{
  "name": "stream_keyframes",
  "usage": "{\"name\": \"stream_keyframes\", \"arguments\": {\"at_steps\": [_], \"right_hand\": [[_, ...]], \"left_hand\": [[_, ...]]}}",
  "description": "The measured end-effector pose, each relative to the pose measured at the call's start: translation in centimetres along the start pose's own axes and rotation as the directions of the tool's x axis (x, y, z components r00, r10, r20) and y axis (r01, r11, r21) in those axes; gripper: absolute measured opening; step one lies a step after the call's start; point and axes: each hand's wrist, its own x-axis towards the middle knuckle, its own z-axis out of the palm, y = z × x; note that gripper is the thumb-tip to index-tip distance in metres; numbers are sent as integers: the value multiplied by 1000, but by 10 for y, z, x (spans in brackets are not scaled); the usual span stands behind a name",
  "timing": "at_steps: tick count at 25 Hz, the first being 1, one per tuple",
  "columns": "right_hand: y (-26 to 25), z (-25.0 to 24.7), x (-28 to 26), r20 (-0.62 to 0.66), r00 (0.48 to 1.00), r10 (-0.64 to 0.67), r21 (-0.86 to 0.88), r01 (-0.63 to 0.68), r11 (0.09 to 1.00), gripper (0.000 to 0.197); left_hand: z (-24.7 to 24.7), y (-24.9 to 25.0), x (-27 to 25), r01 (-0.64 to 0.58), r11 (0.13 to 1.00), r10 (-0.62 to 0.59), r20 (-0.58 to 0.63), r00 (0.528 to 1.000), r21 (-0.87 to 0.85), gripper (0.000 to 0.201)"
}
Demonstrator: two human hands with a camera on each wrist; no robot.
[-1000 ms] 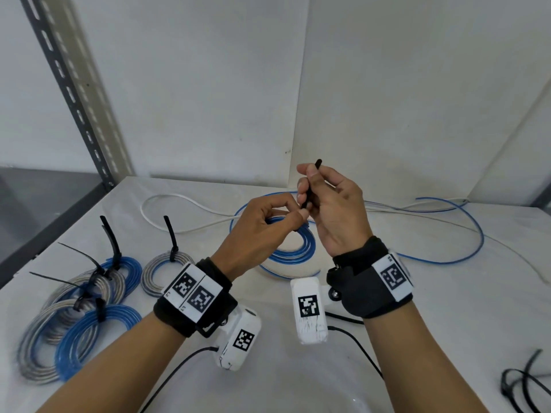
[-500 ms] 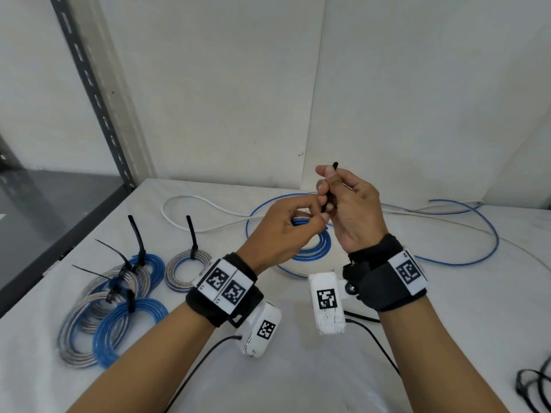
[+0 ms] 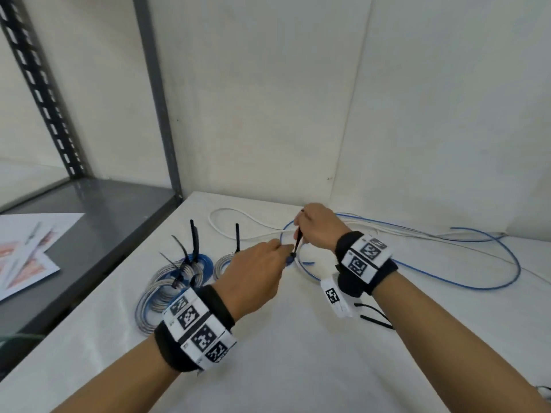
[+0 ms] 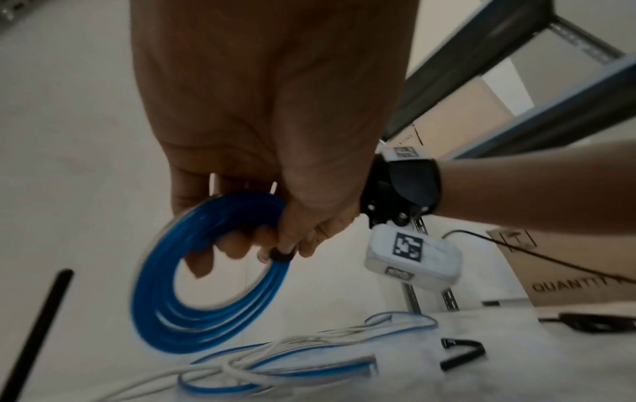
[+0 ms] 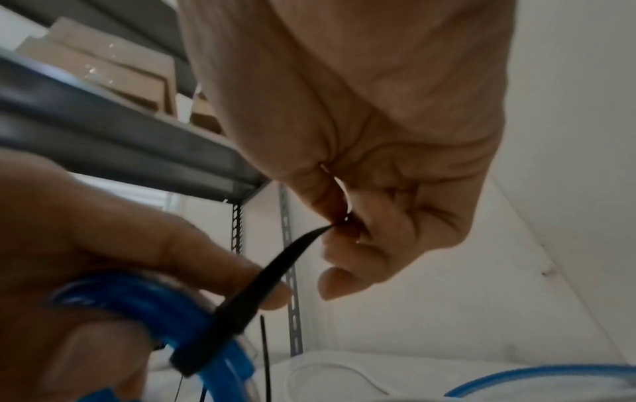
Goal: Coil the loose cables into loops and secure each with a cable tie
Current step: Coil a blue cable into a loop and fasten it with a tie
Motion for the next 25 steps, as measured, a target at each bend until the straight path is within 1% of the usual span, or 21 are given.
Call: {"name": "stream_keyframes", "arguments": {"at_steps": [1, 2, 4, 5, 7, 8, 10, 11, 12, 14, 15, 16, 18, 21, 23, 25], "right_hand": [[-10, 8, -1, 52, 999, 12, -73, -8, 997, 30], [-21, 15, -4, 99, 995, 28, -58, -22, 998, 29], [-38, 34, -11, 151, 988, 14, 43, -21, 999, 28], [-45, 42, -14, 167, 986, -3, 46, -5, 999, 29], [-49, 58, -17, 143, 988, -63, -37, 69, 997, 30], [-48, 63, -18, 108, 990, -93, -58, 100, 993, 29], [-42, 64, -18, 62, 987, -148, -33, 151, 988, 24], [-38, 64, -18, 48, 984, -170, -32, 171, 985, 23], [-34, 62, -19, 39, 982, -183, -35, 184, 982, 24], [-24, 58, -16, 37, 980, -195, -30, 196, 980, 25], [-21, 56, -16, 36, 981, -191, 6, 191, 982, 26], [-19, 55, -16, 35, 982, -185, 64, 183, 981, 27], [-18, 56, -14, 34, 985, -170, 202, 160, 966, 29], [-19, 60, -10, 73, 989, -126, 372, 90, 924, 29], [-21, 68, -6, 110, 989, -94, 424, 39, 905, 28], [-20, 76, -2, 126, 990, -69, 411, 11, 911, 27]], "left_hand": [[-1, 0, -11, 20, 993, -25, 42, 999, 117, 41], [-1, -1, -19, 37, 980, -55, 88, 995, 193, 50], [-2, -1, -33, 82, 969, -124, 171, 978, 234, 58], [-1, -3, -38, 106, 970, -152, 205, 967, 220, 59], [-1, -6, -48, 135, 981, -170, 277, 946, 143, 66], [-2, -9, -51, 142, 987, -159, 324, 933, 74, 72], [-6, -13, -55, 175, 981, -128, 412, 902, -78, 84], [-8, -15, -56, 184, 975, -111, 439, 892, -127, 83], [-9, -16, -56, 184, 974, -101, 466, 879, -135, 79], [-9, -15, -55, 156, 985, -92, 536, 839, -76, 71], [-8, -13, -56, 141, 988, -87, 562, 823, -54, 70], [-8, -12, -56, 131, 990, -83, 573, 816, -42, 71], [-9, -12, -56, 117, 992, -72, 567, 820, -43, 69], [-13, -12, -59, 90, 996, -69, 569, 819, -10, 65], [-12, -16, -63, 92, 996, -82, 577, 813, 11, 65], [-10, -17, -63, 96, 995, -91, 559, 824, 22, 63]]}}
